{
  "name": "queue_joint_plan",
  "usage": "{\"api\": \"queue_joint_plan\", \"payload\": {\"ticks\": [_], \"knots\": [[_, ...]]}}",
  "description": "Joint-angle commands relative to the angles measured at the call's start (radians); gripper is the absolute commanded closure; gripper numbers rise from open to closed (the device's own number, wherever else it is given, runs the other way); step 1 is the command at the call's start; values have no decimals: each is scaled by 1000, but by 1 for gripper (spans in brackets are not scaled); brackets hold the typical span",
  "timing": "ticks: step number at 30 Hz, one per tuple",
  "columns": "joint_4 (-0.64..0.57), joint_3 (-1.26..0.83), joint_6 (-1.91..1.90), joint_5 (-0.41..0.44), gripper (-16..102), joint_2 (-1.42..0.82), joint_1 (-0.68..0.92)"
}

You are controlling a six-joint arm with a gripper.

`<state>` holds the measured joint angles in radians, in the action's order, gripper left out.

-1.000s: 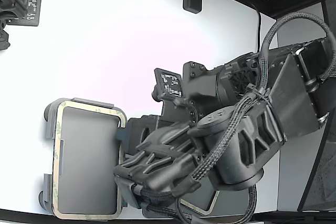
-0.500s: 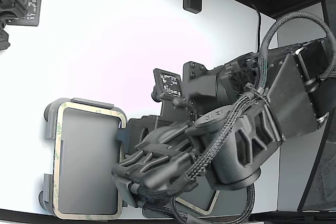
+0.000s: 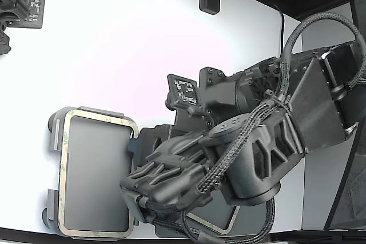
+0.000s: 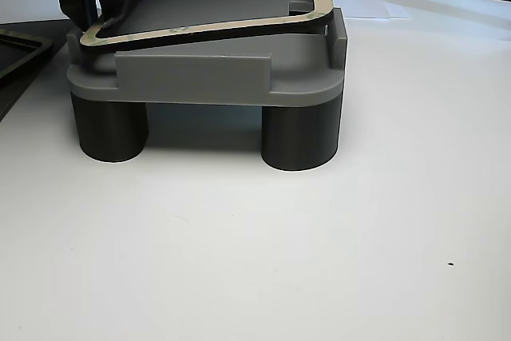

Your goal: Move top rectangular frame to the holder.

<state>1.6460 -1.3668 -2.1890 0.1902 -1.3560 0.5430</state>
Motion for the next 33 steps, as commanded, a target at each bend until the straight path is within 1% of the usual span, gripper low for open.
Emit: {"api": "queue_joint_plan", "payload": {"ticks": [1,3,4,6,8,9,10,11,12,13,17,20,24,25,27,29,31,33], "knots": [[9,26,-3,-3,94,-15,-15],[9,26,-2,-3,92,-14,-15],[9,25,0,-2,88,-14,-15],[9,25,2,-2,72,-15,-15],[9,25,5,-2,63,-15,-15],[9,26,5,-2,44,-14,-15],[9,29,6,-2,-6,-12,-15],[9,31,9,-2,7,-12,-15],[9,32,11,0,-7,-12,-15],[9,37,12,5,-13,-11,-15],[9,67,31,21,-14,-3,-15],[9,95,54,55,-14,-6,-8],[9,140,163,176,-14,-51,31],[6,146,215,219,-14,-69,44],[-51,144,376,321,-14,-110,77],[-63,144,551,407,-14,-150,101],[-84,124,744,436,-14,-209,103],[-127,78,951,436,-14,-298,78]]}}
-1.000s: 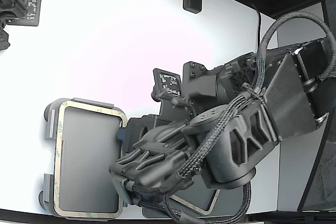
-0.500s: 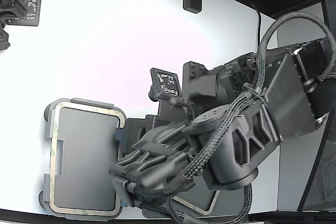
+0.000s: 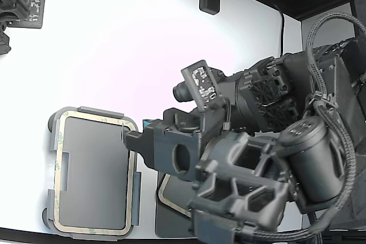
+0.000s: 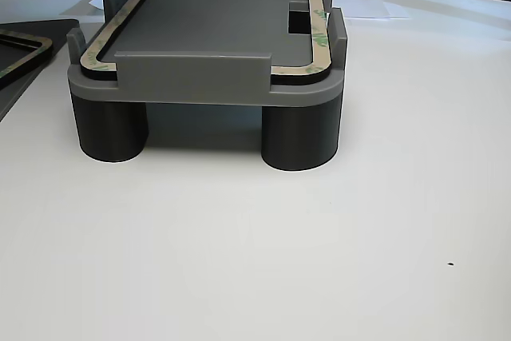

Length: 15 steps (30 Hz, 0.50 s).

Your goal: Move top rectangular frame to the holder.

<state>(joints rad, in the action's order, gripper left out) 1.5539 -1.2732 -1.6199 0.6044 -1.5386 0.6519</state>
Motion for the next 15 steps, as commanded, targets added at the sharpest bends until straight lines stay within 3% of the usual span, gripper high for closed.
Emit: {"api": "queue_joint_plan", "payload": {"ticks": [1,6,9,15], "knots": [[-67,-48,489,8,-14,-170,-55],[-227,-314,979,-175,-14,-483,-242],[-410,-583,1273,-245,-14,-732,-385],[-451,-888,1480,-492,-14,-1046,-657]]}}
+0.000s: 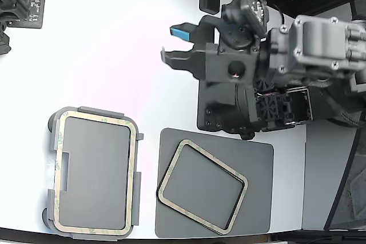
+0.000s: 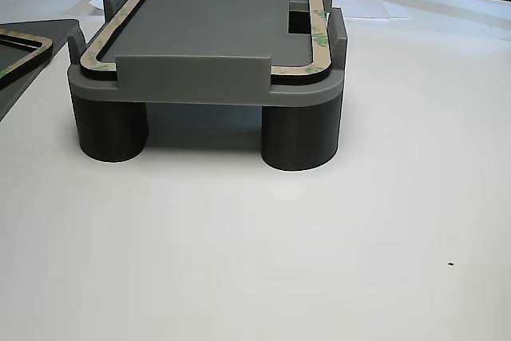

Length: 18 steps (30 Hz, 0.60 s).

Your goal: Move top rectangular frame to the holder.

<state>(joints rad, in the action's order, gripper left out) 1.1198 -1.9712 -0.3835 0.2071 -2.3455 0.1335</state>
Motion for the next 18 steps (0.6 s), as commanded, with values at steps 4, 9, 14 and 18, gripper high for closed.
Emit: {"api": "queue_joint_plan", "payload": {"ticks": [4,9,14,18], "knots": [[-95,-397,284,-121,-14,-414,-170],[-163,-563,285,-138,-14,-535,-170],[-146,-664,287,-150,-14,-609,-170],[-150,-666,288,-141,-14,-609,-170]]}}
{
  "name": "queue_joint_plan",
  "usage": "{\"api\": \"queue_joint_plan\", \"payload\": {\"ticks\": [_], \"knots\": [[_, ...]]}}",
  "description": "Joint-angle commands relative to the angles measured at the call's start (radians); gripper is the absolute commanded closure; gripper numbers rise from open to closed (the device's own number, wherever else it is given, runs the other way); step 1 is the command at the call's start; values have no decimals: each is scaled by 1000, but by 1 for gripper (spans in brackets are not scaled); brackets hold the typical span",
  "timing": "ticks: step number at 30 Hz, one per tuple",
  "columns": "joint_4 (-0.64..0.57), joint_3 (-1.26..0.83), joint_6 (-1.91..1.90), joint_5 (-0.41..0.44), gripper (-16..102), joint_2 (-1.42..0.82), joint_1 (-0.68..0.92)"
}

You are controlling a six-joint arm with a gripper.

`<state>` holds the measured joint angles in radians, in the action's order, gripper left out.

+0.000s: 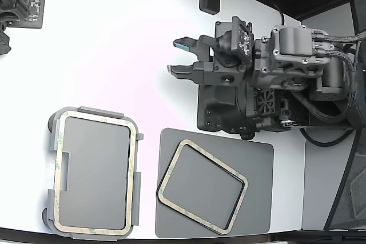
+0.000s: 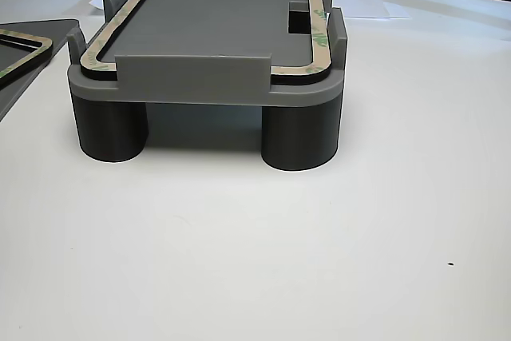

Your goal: Move top rectangular frame to the holder.

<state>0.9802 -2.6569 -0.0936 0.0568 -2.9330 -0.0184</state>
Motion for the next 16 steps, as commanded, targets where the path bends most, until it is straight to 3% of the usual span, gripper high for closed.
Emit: {"api": "queue_joint_plan", "payload": {"ticks": [1,6,16], "knots": [[-11,20,-5,12,-14,-21,-18],[-8,20,-32,54,-14,-21,-18],[-8,20,-32,54,-14,-21,-18]]}}
